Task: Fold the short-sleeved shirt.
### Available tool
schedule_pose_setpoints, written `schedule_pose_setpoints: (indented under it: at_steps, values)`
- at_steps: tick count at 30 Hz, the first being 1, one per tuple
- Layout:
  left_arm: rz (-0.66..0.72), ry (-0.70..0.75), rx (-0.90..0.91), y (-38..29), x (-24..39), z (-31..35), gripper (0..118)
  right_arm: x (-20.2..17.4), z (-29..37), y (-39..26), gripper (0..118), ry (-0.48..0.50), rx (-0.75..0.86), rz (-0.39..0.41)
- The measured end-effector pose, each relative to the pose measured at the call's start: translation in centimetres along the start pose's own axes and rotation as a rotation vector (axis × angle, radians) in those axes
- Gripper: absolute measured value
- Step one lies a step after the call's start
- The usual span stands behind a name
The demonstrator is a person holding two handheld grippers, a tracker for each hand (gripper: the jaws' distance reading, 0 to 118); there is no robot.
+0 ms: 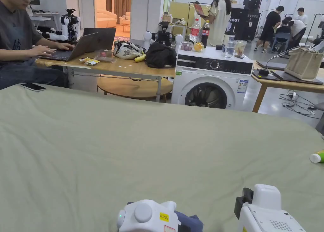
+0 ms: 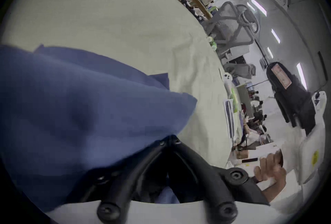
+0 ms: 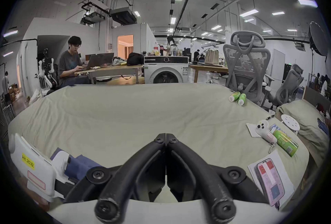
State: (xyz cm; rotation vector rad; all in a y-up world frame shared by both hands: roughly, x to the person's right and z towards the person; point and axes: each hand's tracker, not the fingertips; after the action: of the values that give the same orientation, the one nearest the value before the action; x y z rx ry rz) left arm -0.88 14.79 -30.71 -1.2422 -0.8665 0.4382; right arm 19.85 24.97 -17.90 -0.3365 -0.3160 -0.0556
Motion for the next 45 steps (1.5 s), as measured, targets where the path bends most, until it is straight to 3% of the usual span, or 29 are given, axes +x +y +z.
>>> schedule_pose_setpoints:
  at_steps: [5, 10, 16, 24, 30, 33, 38, 40, 45]
  values:
    - [-0.049, -0.009, 0.002, 0.4, 0.7, 2.3, 0, -0.4, -0.1, 0.3, 0, 0.004, 0.016, 0.009]
    - [-0.162, 0.013, 0.227, 1.7, 1.4, 9.5, 0, -1.5, -0.7, 1.4, 0, 0.006, 0.054, 0.015]
    - [-0.352, 0.398, 0.662, 0.6, 1.9, 17.7, 0, -3.3, -1.0, 2.6, 0, 0.029, 0.124, 0.004]
    - [-0.452, 0.717, 1.173, -2.8, 1.5, 21.3, 0, -5.2, -0.3, 4.3, 0, 0.047, 0.225, -0.008]
    - [-0.455, 0.721, 1.103, -2.7, 0.6, 22.0, 0, -5.9, 0.5, 4.1, 0, 0.059, 0.207, 0.032]
    - [-0.454, 0.733, 1.091, -3.3, 0.3, 21.8, 0, -6.0, 2.1, 2.2, 0, 0.121, 0.094, 0.021]
    - [-0.464, 0.733, 1.053, -4.1, -0.3, 21.4, 0, -8.3, 3.2, -2.7, 0, 0.215, -0.087, 0.132]
    - [-0.467, 0.723, 1.024, -4.4, -0.6, 21.2, 0, -9.2, 2.3, -4.2, 0, 0.242, -0.189, 0.123]
    - [-0.424, 0.642, 0.907, -5.1, -1.7, 21.2, 0, -10.1, -2.2, -7.2, 0, 0.176, -0.388, 0.11]
